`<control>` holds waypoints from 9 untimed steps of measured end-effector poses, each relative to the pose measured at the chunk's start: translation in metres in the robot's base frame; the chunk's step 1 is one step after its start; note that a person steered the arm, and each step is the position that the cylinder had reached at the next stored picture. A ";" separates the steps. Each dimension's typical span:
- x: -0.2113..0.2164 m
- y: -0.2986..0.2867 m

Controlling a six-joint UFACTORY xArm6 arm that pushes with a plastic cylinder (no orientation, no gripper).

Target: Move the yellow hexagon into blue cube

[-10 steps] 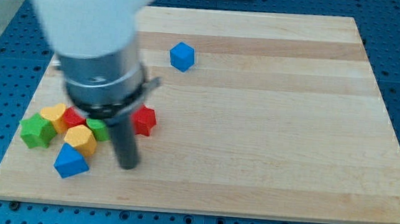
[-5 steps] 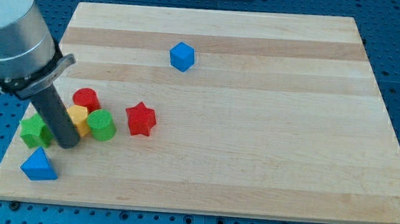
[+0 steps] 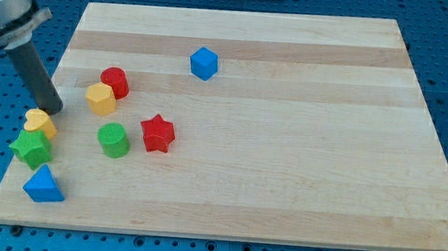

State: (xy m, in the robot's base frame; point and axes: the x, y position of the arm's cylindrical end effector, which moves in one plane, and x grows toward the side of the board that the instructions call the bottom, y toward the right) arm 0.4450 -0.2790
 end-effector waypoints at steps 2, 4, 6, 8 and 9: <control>-0.009 0.046; -0.009 0.125; 0.016 0.125; 0.015 0.189; -0.008 0.201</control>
State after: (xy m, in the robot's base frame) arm 0.4368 -0.0777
